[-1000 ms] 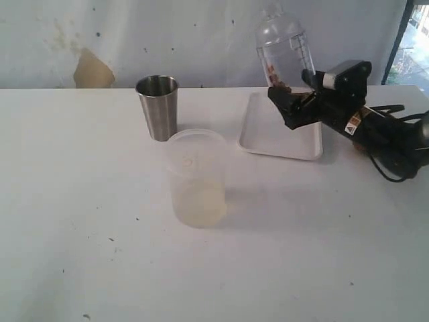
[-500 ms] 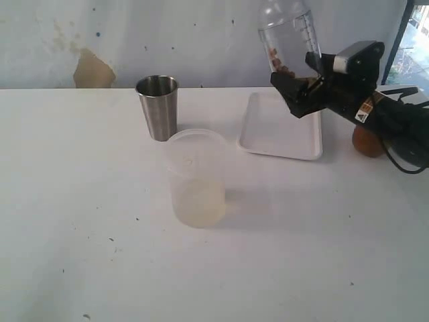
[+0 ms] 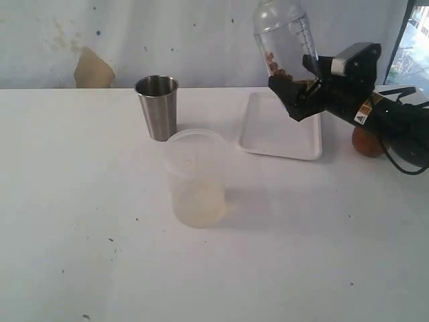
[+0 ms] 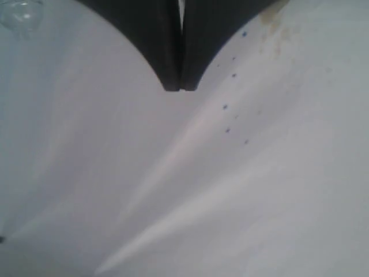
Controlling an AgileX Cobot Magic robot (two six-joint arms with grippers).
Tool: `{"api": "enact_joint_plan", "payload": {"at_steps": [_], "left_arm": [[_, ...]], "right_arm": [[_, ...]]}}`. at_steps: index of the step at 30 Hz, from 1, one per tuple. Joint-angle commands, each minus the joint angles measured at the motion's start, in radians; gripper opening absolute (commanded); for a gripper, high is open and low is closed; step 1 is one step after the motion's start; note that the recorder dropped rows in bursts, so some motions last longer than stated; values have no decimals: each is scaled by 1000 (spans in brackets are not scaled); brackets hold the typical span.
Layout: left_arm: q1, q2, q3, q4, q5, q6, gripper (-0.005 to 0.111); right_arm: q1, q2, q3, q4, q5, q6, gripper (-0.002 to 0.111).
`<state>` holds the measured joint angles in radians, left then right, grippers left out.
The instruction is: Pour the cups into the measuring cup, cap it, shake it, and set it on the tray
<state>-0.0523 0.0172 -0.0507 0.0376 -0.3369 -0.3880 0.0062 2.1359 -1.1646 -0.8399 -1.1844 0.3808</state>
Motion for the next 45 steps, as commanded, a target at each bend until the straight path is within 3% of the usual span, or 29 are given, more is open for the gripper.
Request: {"api": "enact_joint_plan", "payload": {"at_steps": [1,4,7,10,12,16,18,23,31,39,42,45], "left_arm": [[1,206,-154,238,-107,-211,0],[1,472,-302,464,-154,-390,0],[1,770,-421,721,-363,-595,0],[-5,1080,-501,721,-588,-598,0],[-22,1249,-569,685,-647,-580,0],[-84,1547,-797,685,-653,-586,0],[-117,1672,-959,693,-594,-627,0],[-170,1906,-1340,745,-385,-797,0],[-191,2227,-1777,910,-379,-1357,0],[-205,2412,-2116,1305,-445,-1591,0],[-193,2440,-2159,1310,-481,-1612,0],[-180,2453,-2190,1320,-572,-1520,0]], "right_arm": [[-6,-16,4,-4,-37,7,0],[-6,-16,4,-22,-37,7,0],[-6,-16,4,-26,-37,7,0],[-6,-16,4,-28,-37,9,0],[-6,-16,4,-28,-37,9,0],[-6,-16,4,-28,-37,9,0],[-6,-16,4,-32,-37,8,0],[-6,-16,4,-40,-37,8,0],[-6,-16,2,-53,-37,-20,0],[6,-16,0,-55,-35,-20,0],[25,-16,0,-55,-22,-45,0],[43,-16,-2,-59,14,-45,0]]}}
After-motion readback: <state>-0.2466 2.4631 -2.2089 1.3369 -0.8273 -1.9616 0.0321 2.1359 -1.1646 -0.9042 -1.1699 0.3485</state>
